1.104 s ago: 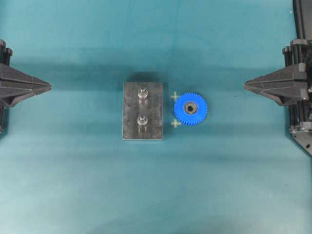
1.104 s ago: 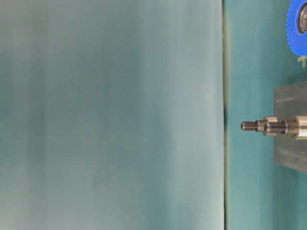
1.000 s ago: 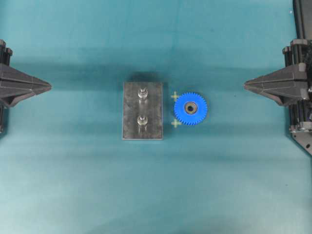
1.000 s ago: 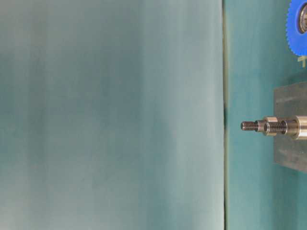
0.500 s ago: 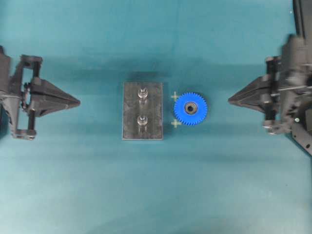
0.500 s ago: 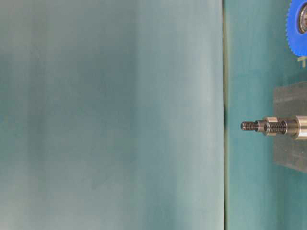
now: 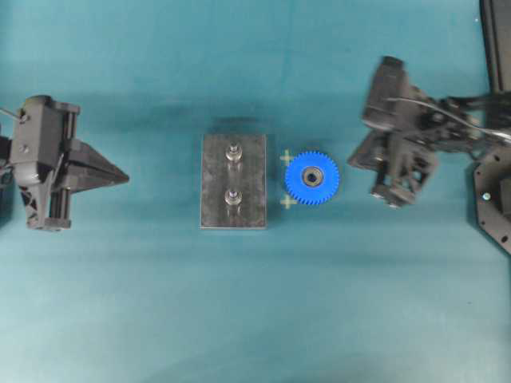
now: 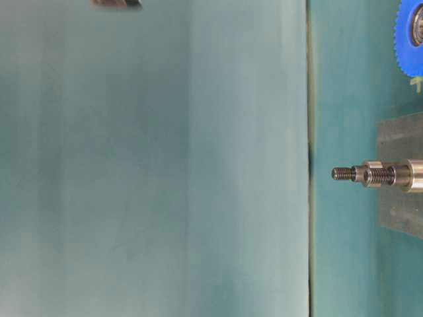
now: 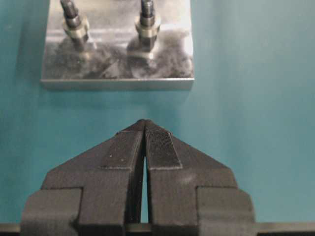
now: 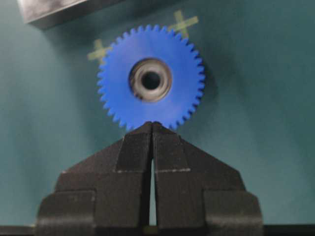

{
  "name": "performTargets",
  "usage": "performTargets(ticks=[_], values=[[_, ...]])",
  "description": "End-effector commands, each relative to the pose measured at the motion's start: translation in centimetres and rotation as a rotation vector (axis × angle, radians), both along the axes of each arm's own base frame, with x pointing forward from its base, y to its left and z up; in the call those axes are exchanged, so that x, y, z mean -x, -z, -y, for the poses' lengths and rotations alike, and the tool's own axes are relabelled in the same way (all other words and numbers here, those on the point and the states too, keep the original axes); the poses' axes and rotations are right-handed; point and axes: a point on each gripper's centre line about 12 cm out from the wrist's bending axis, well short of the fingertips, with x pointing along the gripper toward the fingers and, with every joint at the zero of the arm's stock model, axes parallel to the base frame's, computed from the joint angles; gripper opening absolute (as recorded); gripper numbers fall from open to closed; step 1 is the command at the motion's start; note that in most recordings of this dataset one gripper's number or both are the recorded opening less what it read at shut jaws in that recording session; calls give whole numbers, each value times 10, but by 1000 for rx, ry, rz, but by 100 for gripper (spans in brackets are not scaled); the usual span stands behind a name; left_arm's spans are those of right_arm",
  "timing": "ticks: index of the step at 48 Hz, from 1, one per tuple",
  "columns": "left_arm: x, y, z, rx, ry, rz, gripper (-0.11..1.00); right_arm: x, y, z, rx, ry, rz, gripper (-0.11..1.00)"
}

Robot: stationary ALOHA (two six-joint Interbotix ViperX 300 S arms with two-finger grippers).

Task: Fit the large gear onto the shaft.
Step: 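Move the right gripper toward the blue gear beside the plate, then lower the right gripper over the blue gear and grip its hub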

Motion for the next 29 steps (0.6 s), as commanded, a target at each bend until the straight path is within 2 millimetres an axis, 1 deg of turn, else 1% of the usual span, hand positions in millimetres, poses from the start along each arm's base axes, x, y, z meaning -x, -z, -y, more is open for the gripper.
performTargets(ticks=[1, 4, 5, 12, 14, 16, 18, 21, 29], values=[[-8, -8, 0, -4, 1, 20, 0, -15, -6, 6, 5, 9, 15, 12], [-10, -6, -1, -3, -2, 9, 0, -23, -3, 8, 0, 14, 3, 26], [-11, -5, 0, -4, 1, 6, 0, -25, -3, 8, -1, 15, 0, 34], [-12, -4, -1, -4, -1, 2, 0, -37, 8, 10, -11, 15, -50, 78], [-12, -6, -1, -4, -1, 8, 0, -39, 10, 11, -12, 14, -60, 88], [-12, -6, -1, -5, 0, 9, 0, -41, 14, 12, -17, 18, -78, 95], [-12, -6, 0, -4, 1, 11, 0, -44, 19, 13, -22, 19, -99, 97], [-12, -6, -1, -3, -2, 9, 0, -47, 24, 14, -32, 23, -133, 94], [-14, -7, 0, 2, -3, 11, 0, -58, 38, 22, -57, 23, -247, 94]])
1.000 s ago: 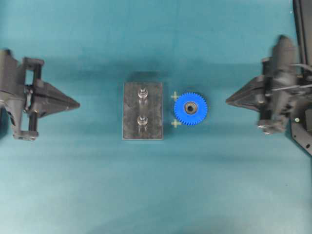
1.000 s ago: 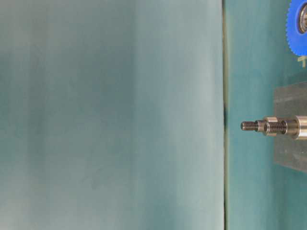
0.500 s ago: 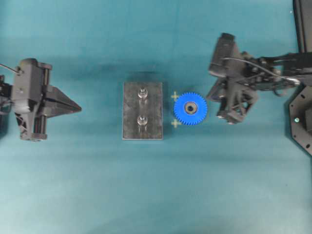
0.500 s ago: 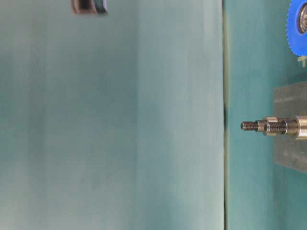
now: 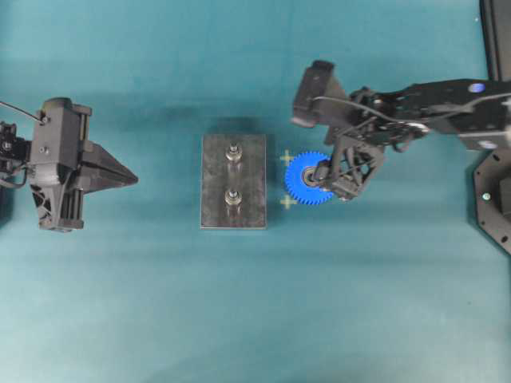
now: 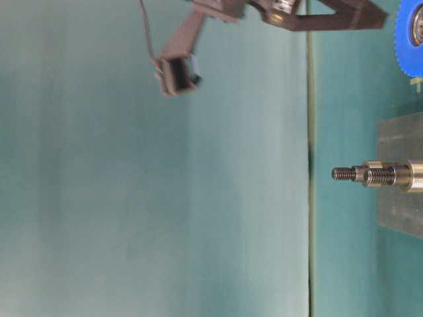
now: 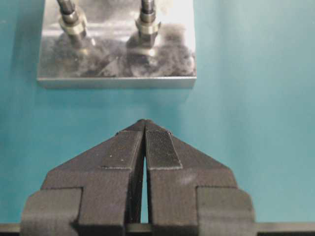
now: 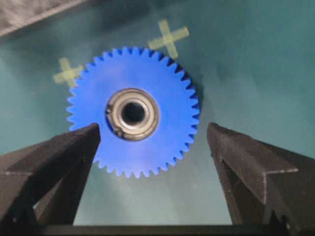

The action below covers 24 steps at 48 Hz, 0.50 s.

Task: Fit the large gear onto the shaft.
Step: 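Lower the right gripper over the blue gear and grip its hub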

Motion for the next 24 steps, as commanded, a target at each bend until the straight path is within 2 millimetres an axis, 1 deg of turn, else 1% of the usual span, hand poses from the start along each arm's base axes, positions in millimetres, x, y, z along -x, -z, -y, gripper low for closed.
performTargets(ticks=[1, 5, 10, 24], values=[[-6, -11, 0, -3, 1, 35, 0, -11, -3, 8, -6, 8, -25, 94], [-6, -11, 0, -1, 1, 37, 0, -16, 3, 10, -9, -2, -72, 94], [-6, -11, 0, -1, 1, 37, 0, -20, 6, 12, 4, -14, -87, 94], [-6, -10, 0, 0, 0, 34, 0, -18, 16, 14, 14, -23, -115, 94]])
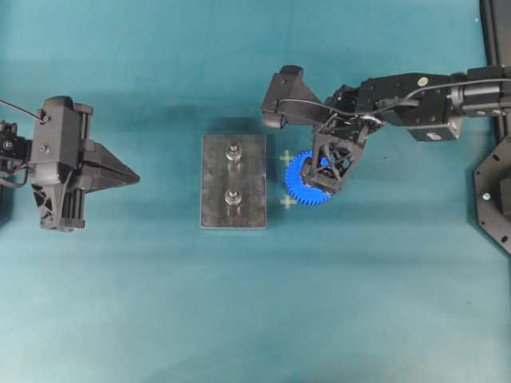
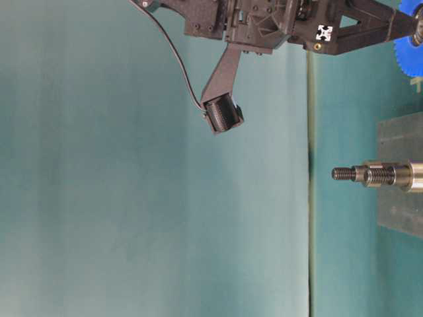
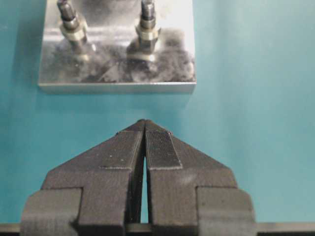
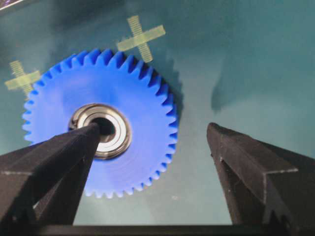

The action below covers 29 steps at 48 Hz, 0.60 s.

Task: Fit the large gear onto the shaft.
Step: 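Lower the right gripper over the blue gear and grip its hub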

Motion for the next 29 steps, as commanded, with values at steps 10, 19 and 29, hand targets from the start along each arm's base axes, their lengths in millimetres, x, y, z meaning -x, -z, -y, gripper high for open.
performTargets(ticks=[10, 19, 29], values=[[-4, -8, 0, 1, -2, 28, 0, -5, 5, 2, 1, 3, -5, 94], [-4, -6, 0, 1, -2, 20, 0, -4, 11, 2, -5, 5, -29, 94], [-4, -3, 0, 3, -2, 14, 0, -4, 10, 1, -8, 7, -35, 76]])
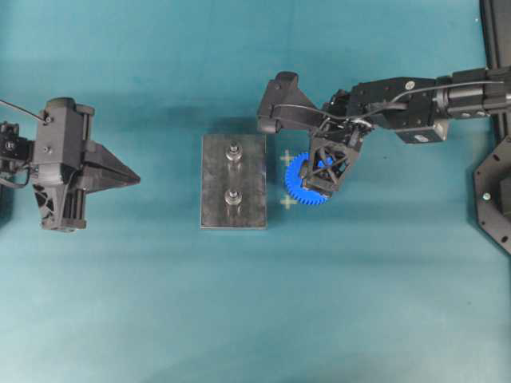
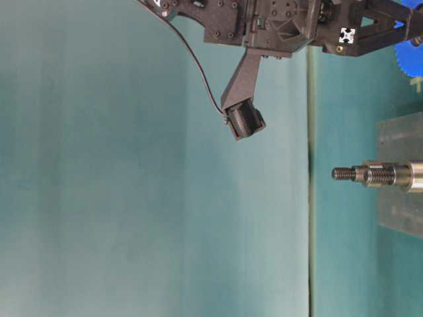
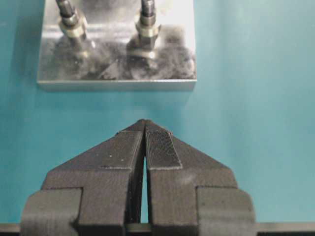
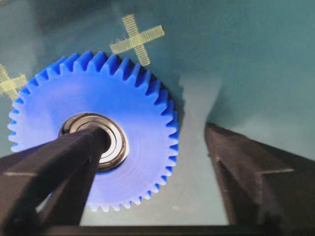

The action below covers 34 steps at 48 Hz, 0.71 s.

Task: Fit the large gear onto the shaft.
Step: 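Lower the right gripper over the blue gear and grip its hub, then lift the blue gear and carry it over the upper shaft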

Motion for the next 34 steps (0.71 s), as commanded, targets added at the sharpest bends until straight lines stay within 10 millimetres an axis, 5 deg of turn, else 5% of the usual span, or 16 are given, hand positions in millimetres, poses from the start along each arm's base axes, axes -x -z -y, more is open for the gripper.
performTargets(ticks=[1, 6, 18, 34], values=[[-4, -7, 0, -1, 1, 25, 0, -1, -3, 1, 1, 10, 4, 70], [-3, -5, 0, -1, 1, 21, 0, -1, -4, 2, -2, 16, 0, 48], [-1, -3, 0, 20, -16, 17, 0, -3, -12, 2, 0, 39, 29, 48], [-2, -4, 0, 22, -18, 21, 0, -15, -70, 4, 1, 65, 100, 48]])
